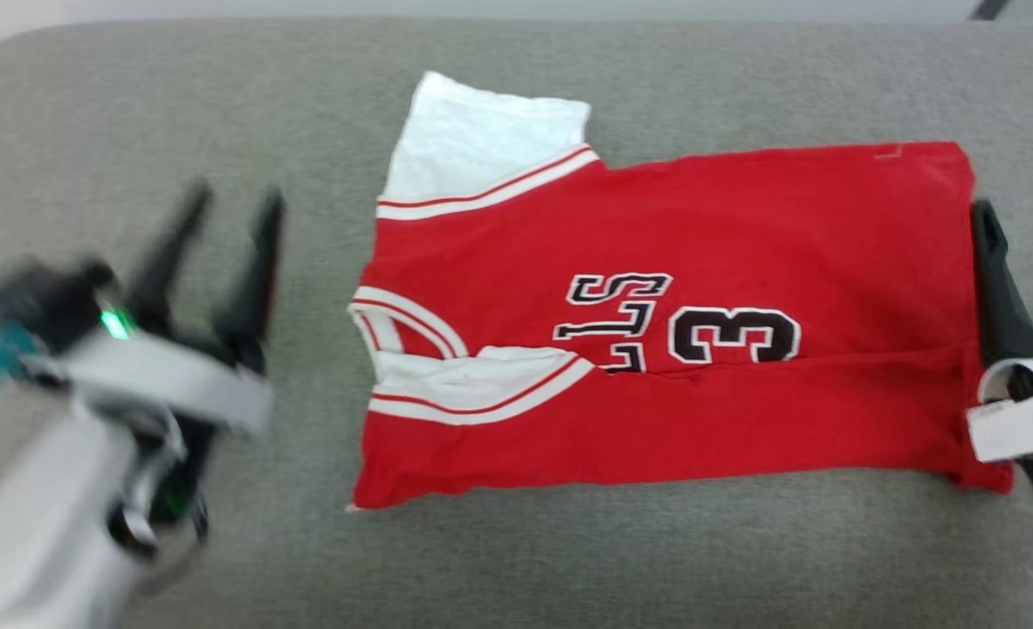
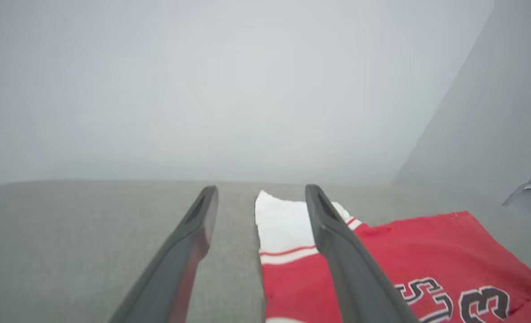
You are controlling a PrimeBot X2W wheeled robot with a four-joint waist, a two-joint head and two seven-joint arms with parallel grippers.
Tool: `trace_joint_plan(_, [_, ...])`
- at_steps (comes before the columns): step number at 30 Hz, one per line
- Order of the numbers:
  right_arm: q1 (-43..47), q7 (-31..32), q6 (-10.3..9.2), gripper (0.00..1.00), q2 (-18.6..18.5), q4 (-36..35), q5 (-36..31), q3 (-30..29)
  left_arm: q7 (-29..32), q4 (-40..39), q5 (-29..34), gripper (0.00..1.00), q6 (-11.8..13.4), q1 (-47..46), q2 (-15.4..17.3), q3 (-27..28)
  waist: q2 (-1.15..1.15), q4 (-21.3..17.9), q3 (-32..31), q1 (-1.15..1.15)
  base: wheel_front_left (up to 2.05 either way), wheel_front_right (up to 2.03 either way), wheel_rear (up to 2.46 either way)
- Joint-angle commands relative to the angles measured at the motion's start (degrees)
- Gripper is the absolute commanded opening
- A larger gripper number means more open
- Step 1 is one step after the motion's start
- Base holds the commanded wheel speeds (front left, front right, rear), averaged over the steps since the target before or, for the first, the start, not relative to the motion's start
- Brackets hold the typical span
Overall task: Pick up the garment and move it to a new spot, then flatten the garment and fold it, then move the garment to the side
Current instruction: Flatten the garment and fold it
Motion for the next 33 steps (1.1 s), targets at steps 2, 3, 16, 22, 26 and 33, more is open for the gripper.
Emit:
trace_joint_plan(2, [-0.98,-3.15,-0.04,1.0,1.29,0.82,-1.39,0.73,-0.11,2.46,1.49,1.0,-1.85,-3.7,-0.84,1.35,0.0,-3.77,2.53,0.0,0.0,0.0,0.0])
trace_joint_plan(3, [-1.31,-4.3,-0.04,1.0,1.7,1.29,-2.24,1.35,-0.11,4.27,2.14,1.0,-2.57,-5.78,-0.23,1.81,0.0,-4.92,3.17,0.0,0.0,0.0,0.0])
trace_joint_plan(16, [-1.74,-11.69,-0.04,1.0,6.68,3.55,-2.37,7.53,17.03,32.41,7.98,1.0,-11.38,-37.68,2.92,-5.13,0.0,-17.65,10.74,0.0,0.0,0.0,0.0])
trace_joint_plan(22, [-2.36,-12.65,-0.04,1.0,7.73,4.02,0.48,8.93,34.87,40.83,3.94,1.0,-12.02,-45.39,3.76,-10.04,0.0,-20.95,12.72,0.0,0.0,0.0,0.0])
trace_joint_plan(26, [-2.44,-12.99,-0.04,1.0,7.86,4.36,1.01,9.73,53.78,42.34,-2.6,1.0,-12.07,-47.21,5.94,-13.53,0.0,-21.98,13.42,0.0,0.0,0.0,0.0])
trace_joint_plan(33, [-2.15,-13.26,-0.04,1.0,8.16,4.14,1.38,10.36,62.8,40.14,-8.16,1.0,-12.09,-48.1,9.16,-15.18,0.0,-23.18,15.04,0.0,0.0,0.0,0.0])
